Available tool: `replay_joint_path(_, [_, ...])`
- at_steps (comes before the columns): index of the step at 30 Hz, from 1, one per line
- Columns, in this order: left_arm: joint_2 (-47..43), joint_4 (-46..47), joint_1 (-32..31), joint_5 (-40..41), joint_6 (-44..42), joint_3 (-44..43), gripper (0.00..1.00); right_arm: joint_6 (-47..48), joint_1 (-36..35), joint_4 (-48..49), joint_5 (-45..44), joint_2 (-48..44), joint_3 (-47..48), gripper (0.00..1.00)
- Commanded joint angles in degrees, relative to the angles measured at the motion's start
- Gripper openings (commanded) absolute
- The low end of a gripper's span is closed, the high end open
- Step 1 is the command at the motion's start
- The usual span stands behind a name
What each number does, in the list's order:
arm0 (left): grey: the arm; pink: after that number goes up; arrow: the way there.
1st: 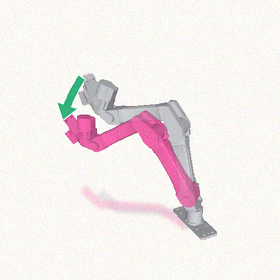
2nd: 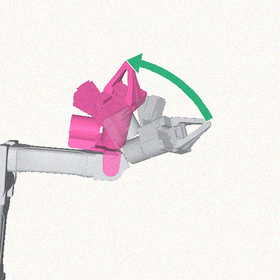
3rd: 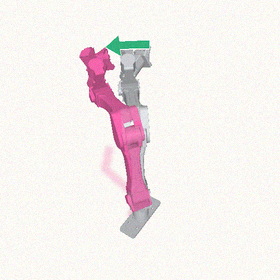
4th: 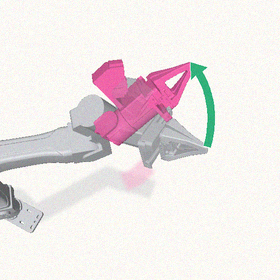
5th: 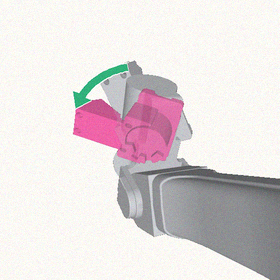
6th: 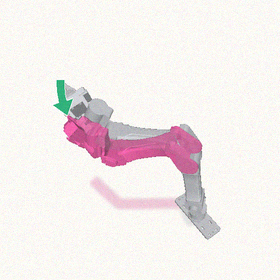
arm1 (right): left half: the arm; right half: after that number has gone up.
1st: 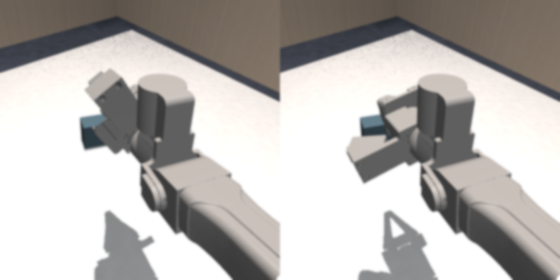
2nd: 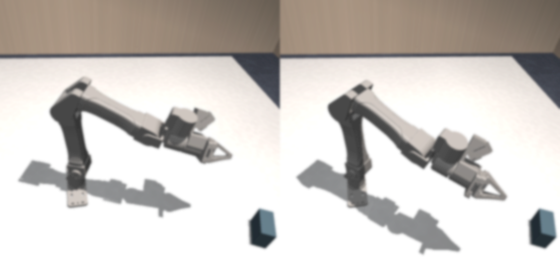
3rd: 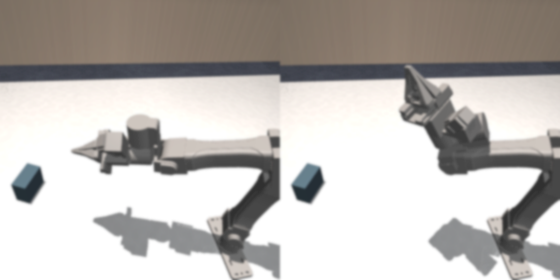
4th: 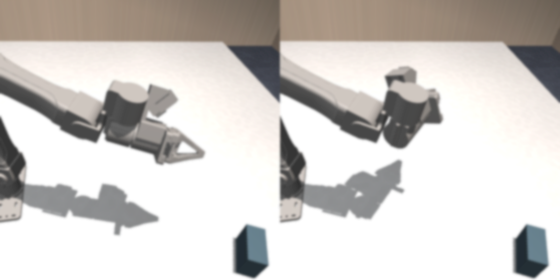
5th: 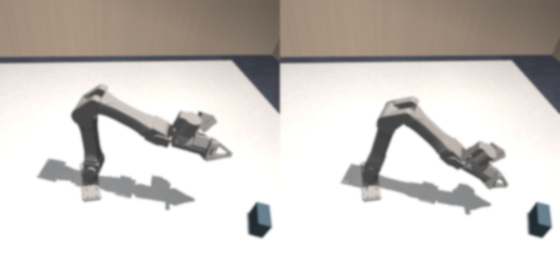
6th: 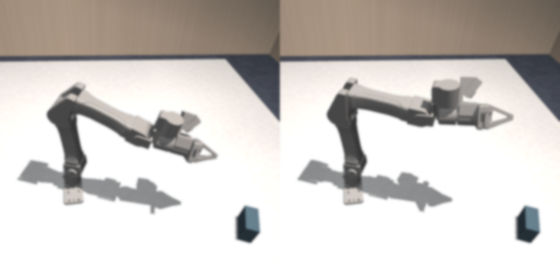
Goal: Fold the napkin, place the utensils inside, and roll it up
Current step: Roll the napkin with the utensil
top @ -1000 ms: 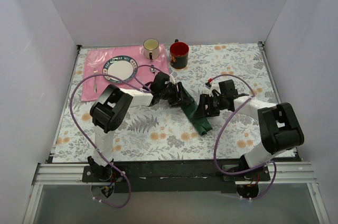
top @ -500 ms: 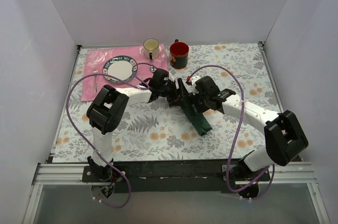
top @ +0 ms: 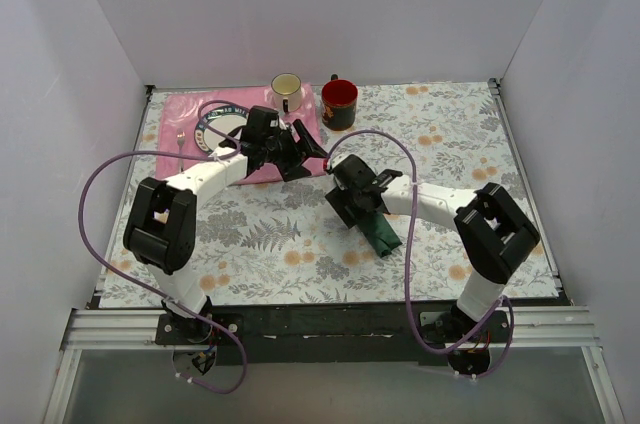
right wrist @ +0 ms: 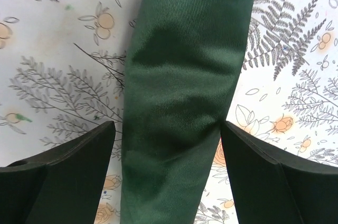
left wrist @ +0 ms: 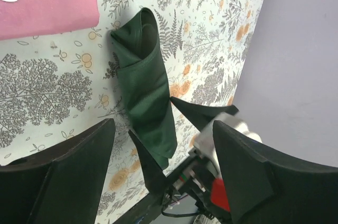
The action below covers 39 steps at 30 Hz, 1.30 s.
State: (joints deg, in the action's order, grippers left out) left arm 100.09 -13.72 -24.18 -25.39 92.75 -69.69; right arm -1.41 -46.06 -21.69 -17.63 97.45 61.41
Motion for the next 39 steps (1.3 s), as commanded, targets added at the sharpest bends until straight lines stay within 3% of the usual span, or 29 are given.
replay_joint_path(1, [-4.0, -2.5, -0.3, 0.5, -1.2, 1.7, 0.74, 0.2, 0.0, -0.8, -4.0, 2.0, 1.9, 0.88])
replay_joint_path(7, [-4.9, -1.8, -0.3, 0.0, -1.3, 3.0, 0.74, -0.6, 0.3, 1.8, -2.2, 3.3, -1.8, 0.83])
replay_joint_path(10, [-4.9, -1.5, -0.3, -0.5, -1.5, 3.2, 0.74, -1.6, 0.9, 2.5, -1.4, 4.3, -3.1, 0.74])
replay_joint_path(13, [-4.8, -1.5, -0.3, -0.9, -2.2, 3.1, 0.74, -2.3, 1.8, 3.8, 0.0, 4.3, -4.3, 0.58])
replay_joint_path(14, [-4.7, -1.5, -0.3, -0.9, -2.3, 3.1, 0.74, -2.5, 1.9, 3.9, 0.4, 4.3, -4.6, 0.48])
replay_joint_path(23, [-3.7, -1.3, -0.3, -2.3, -3.0, 2.5, 0.74, -2.3, 5.9, 5.2, 9.9, 3.0, -5.4, 0.14])
replay_joint_path(32, [-1.1, 1.8, -0.8, -7.9, -2.2, 0.7, 0.70, -6.1, 16.4, 11.6, 40.9, 0.6, -8.3, 0.03])
replay_joint_path(39, [4.5, 6.6, -4.6, -12.2, 0.9, -2.7, 0.68, -11.6, 25.9, 24.0, 63.4, 2.7, -15.0, 0.01])
